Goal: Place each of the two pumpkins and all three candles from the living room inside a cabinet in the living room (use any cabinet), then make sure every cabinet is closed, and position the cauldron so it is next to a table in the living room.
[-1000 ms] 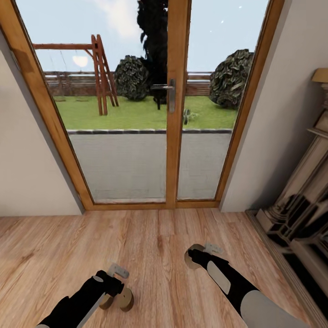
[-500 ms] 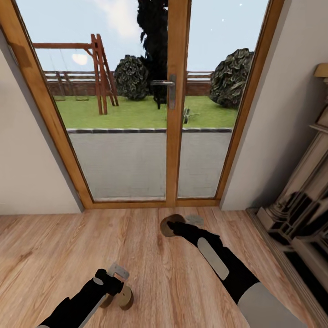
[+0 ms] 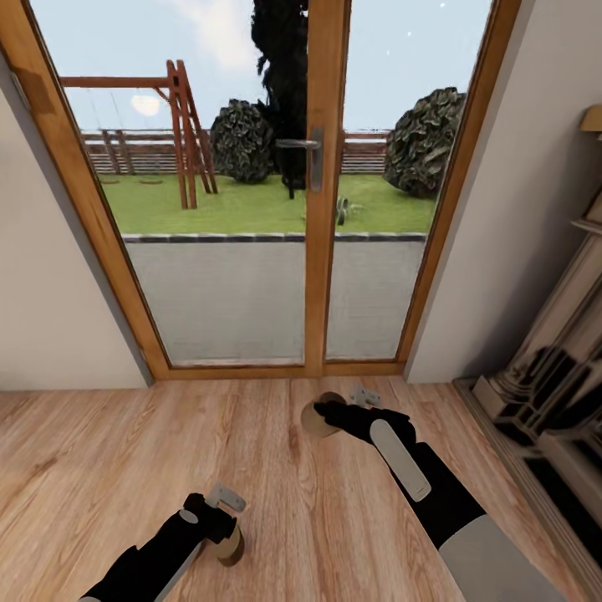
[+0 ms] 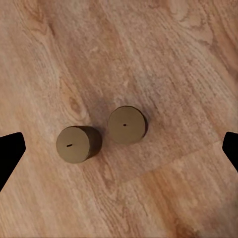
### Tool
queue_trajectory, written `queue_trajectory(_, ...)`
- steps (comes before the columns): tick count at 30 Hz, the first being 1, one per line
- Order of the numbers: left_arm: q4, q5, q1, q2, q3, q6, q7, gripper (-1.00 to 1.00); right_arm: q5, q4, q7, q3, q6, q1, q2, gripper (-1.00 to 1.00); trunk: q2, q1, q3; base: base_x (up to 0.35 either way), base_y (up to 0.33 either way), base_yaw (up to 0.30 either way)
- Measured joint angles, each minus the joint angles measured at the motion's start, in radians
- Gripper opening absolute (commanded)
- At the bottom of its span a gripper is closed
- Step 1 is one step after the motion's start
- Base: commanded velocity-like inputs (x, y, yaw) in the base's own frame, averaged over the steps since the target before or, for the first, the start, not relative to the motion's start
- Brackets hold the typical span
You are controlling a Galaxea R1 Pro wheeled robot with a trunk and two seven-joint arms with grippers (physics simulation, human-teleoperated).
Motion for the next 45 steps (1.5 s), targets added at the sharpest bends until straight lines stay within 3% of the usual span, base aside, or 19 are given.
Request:
queue_trajectory(7, 0.000, 0.001, 0.000, 0.004, 0.002, -0.004, 0.000, 1.00, 0.002, 0.001, -0.013, -0.001, 0.045, 0.000, 0.000, -1.00, -0.049, 0.027, -0.022, 0.000, 0.000, 0.000)
queue_trajectory(12, -0.001, 0.001, 0.000, 0.005, 0.002, -0.013, -0.001, 1.00, 0.002, 0.001, -0.097, 0.000, 0.058, 0.000, 0.001, -1.00, -0.084, 0.046, -0.038, 0.000, 0.000, 0.000)
queue_trajectory(18, -0.005, 0.001, 0.000, 0.007, 0.005, -0.014, -0.001, 1.00, 0.000, 0.001, -0.128, 0.001, 0.072, 0.000, 0.001, -1.00, -0.126, 0.069, -0.056, 0.000, 0.000, 0.000)
queue_trajectory(34, -0.001, 0.001, 0.000, 0.010, 0.001, -0.015, -0.004, 1.00, 0.000, 0.004, -0.135, -0.001, 0.086, 0.000, -0.001, -1.00, -0.238, 0.130, -0.107, 0.000, 0.000, 0.000)
queue_trajectory(40, 0.000, -0.001, 0.000, 0.015, -0.003, -0.015, -0.006, 1.00, 0.001, 0.059, -0.134, 0.000, 0.082, 0.000, -0.001, -1.00, -0.280, 0.153, -0.125, 0.000, 0.000, 0.000)
queue_trajectory(45, 0.000, -0.001, 0.000, 0.018, -0.027, -0.015, -0.006, 1.00, 0.001, 0.072, -0.133, 0.000, 0.080, 0.001, -0.002, -1.00, -0.308, 0.169, -0.138, 0.000, 0.000, 0.000)
